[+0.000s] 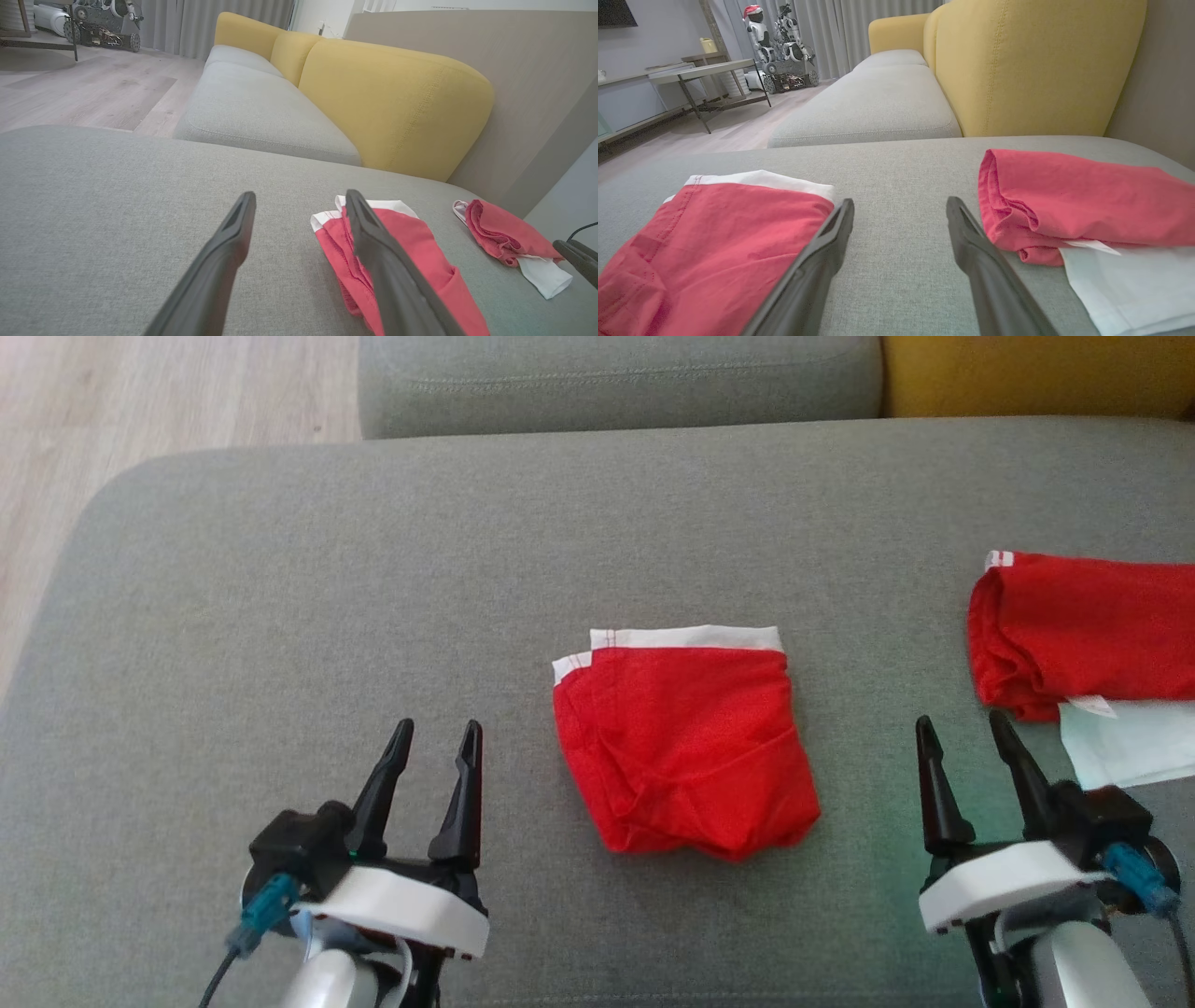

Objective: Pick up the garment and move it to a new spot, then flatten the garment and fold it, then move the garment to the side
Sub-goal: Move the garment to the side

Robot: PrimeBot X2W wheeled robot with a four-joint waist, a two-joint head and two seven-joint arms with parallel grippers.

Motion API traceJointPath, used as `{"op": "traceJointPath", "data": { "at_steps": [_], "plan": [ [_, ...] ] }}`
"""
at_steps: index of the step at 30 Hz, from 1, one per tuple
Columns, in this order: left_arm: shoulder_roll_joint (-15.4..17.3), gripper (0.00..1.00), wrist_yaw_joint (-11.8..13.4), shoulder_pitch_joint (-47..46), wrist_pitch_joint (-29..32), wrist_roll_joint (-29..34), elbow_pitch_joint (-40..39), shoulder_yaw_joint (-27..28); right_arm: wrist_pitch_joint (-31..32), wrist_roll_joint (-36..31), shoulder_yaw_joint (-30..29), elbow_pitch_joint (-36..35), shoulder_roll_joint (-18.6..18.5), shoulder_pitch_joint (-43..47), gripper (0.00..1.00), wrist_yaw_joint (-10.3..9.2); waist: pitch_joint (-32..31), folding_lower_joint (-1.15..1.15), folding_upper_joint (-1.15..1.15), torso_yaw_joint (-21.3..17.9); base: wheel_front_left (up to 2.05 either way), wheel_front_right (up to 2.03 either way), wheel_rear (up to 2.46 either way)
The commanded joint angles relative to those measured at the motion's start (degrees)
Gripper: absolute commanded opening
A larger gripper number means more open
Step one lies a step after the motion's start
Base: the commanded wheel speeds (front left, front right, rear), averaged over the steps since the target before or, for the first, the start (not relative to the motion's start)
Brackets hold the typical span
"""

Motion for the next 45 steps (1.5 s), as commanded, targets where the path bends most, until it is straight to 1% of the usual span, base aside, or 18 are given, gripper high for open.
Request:
{"op": "traceJointPath", "data": {
  "at_steps": [1,6,13,17,23,27,28,29,32,36,45],
  "plan": [
    [0.0,1.00,-0.3,-2.4,-0.7,0.3,-1.9,1.4,0.0,-0.3,1.2,-1.9,0.0,-2.7,1.00,-0.05,0.4,0.00,0.00,0.3,0.00,0.00,0.00],
    [0.0,1.00,-0.6,-3.3,-0.7,0.3,-1.8,1.1,2.1,3.6,3.1,-1.4,0.1,-5.0,1.00,-0.05,1.7,0.00,0.00,1.5,0.00,0.00,0.00],
    [0.0,1.00,-1.1,-4.1,-0.7,0.4,-1.0,0.9,7.8,11.6,8.8,3.6,0.3,-8.5,1.00,-0.05,3.3,0.00,0.00,3.5,0.00,0.00,0.00],
    [0.0,1.00,-1.2,-4.3,-0.7,0.4,-0.8,0.7,9.5,12.4,10.2,7.4,0.3,-9.9,1.00,-0.05,3.8,0.00,0.00,4.4,0.00,0.00,0.00],
    [0.0,1.00,-1.3,-4.8,-0.7,0.4,-0.7,0.7,11.3,13.3,10.6,13.8,0.4,-12.1,1.00,-0.05,4.6,0.00,0.00,5.2,0.00,0.00,0.00],
    [0.0,1.00,-1.3,-5.1,-0.7,0.5,-0.7,0.7,11.8,15.1,12.4,17.2,0.4,-13.8,1.00,-0.05,5.1,0.00,0.00,5.3,0.00,0.00,0.00],
    [0.0,1.00,-1.3,-5.2,-0.7,0.5,-0.7,0.7,11.8,15.4,13.0,17.8,0.4,-14.2,0.37,-0.05,5.2,0.00,0.00,5.3,0.00,0.00,0.00],
    [0.0,1.00,-1.3,-5.3,-0.7,0.5,-0.7,0.8,11.7,15.5,13.6,18.4,0.4,-14.6,0.00,-0.05,5.3,0.00,0.00,5.2,0.00,0.00,0.00],
    [0.0,1.00,-1.3,-5.4,-0.7,0.5,-0.6,0.7,11.2,15.3,14.5,19.4,0.4,-15.3,0.00,-0.05,5.4,0.00,0.00,5.1,0.00,0.00,0.00],
    [0.0,1.00,-1.3,-5.6,-0.7,0.5,-0.4,0.7,8.8,13.2,14.5,20.9,0.1,-16.6,0.00,-0.05,5.3,0.00,0.00,4.8,0.00,0.00,0.00],
    [0.0,1.00,-1.2,-5.4,-0.7,0.4,-0.2,0.6,5.4,10.3,12.0,22.4,-1.9,-18.3,0.00,-0.05,4.6,0.00,0.00,3.9,0.00,0.00,0.00]
  ]
}}
